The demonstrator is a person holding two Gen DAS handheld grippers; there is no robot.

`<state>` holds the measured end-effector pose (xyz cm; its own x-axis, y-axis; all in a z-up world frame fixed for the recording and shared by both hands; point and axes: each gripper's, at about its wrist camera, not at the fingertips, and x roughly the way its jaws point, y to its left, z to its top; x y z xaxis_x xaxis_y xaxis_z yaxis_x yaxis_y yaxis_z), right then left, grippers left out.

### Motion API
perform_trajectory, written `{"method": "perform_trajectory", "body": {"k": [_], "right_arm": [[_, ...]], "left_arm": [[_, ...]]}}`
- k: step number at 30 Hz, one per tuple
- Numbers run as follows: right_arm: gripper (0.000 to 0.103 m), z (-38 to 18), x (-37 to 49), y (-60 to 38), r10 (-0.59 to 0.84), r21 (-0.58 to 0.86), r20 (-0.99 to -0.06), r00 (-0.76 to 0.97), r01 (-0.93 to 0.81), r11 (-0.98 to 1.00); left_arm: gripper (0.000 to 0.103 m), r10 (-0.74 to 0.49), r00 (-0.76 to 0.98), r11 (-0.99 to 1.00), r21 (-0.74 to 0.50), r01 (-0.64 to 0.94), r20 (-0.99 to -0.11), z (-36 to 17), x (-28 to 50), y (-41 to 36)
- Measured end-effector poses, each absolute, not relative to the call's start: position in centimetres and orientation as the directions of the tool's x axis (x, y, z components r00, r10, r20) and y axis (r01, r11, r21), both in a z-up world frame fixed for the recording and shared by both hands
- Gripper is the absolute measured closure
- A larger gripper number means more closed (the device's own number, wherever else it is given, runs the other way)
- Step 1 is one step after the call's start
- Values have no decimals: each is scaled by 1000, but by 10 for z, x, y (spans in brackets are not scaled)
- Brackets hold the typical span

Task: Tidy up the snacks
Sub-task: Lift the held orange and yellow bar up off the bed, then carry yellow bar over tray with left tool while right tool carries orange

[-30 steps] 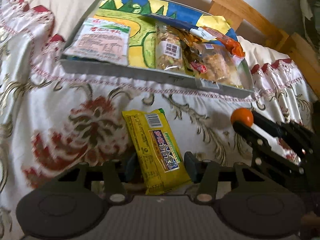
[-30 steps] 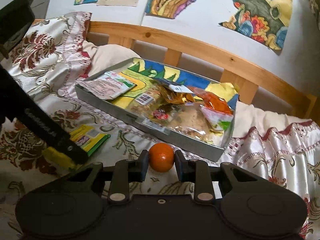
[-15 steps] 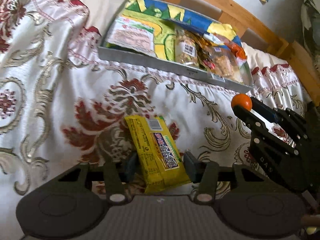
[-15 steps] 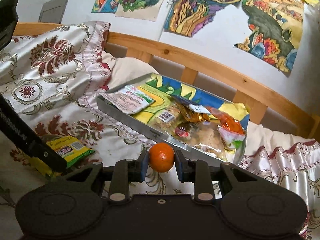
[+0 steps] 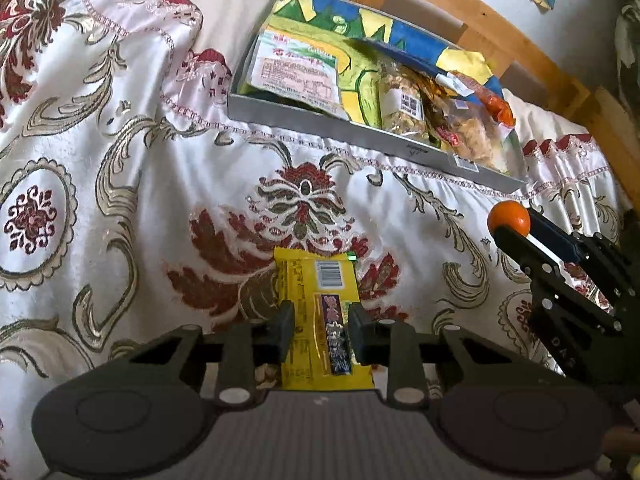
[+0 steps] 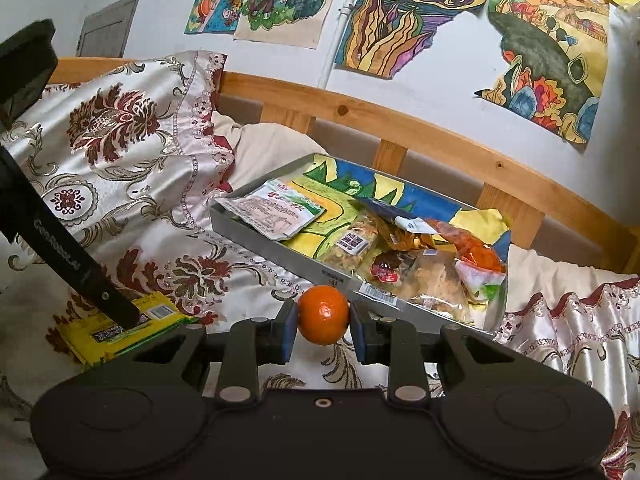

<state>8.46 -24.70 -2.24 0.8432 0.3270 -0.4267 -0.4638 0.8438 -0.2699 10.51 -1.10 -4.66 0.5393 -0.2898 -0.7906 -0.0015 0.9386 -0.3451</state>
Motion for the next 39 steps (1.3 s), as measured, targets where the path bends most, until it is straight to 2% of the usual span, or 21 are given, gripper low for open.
{"method": "perform_trajectory", "body": {"k": [1,3,6,9,11,12,13,19,29,39], "right_arm": [[73,-22,84,-247,327,-270,-426,843,-464,843],[73,-23,84,-246,329,-272,-426,843,-466,842],[73,-23,84,-245,332,-279,-416,846,-467,839],[73,-23,85,-246,337,-273,-410,848,-467,841],[73,-22,85,-246,340,-272,-406,848,-467,841],[73,-22,86,-246,343,-272,-403,849,-468,841],[73,-22,86,-246,345,-272,-401,849,-469,840],[73,-20,84,-244,349,-279,-386,854,-468,838],[73,-8,80,-235,340,-311,-345,875,-448,838],[73,26,101,-204,348,-352,-264,899,-426,834]], "left_arm": [[53,-292,539,939,-344,4,-790,-47,106,-12],[33,-297,524,938,-347,4,-798,-47,109,-13],[32,-291,515,944,-330,17,-806,-49,112,-20],[26,-297,486,947,-317,43,-822,-55,116,-28],[29,-283,485,955,-292,59,-828,-58,117,-33],[41,-274,485,958,-278,65,-830,-58,117,-35],[49,-251,485,966,-251,67,-838,-58,118,-36],[49,-278,495,956,-290,55,-823,-53,115,-24],[49,-272,610,949,-312,43,-744,-14,108,0],[49,-240,713,955,-291,53,-658,34,156,9]]}}
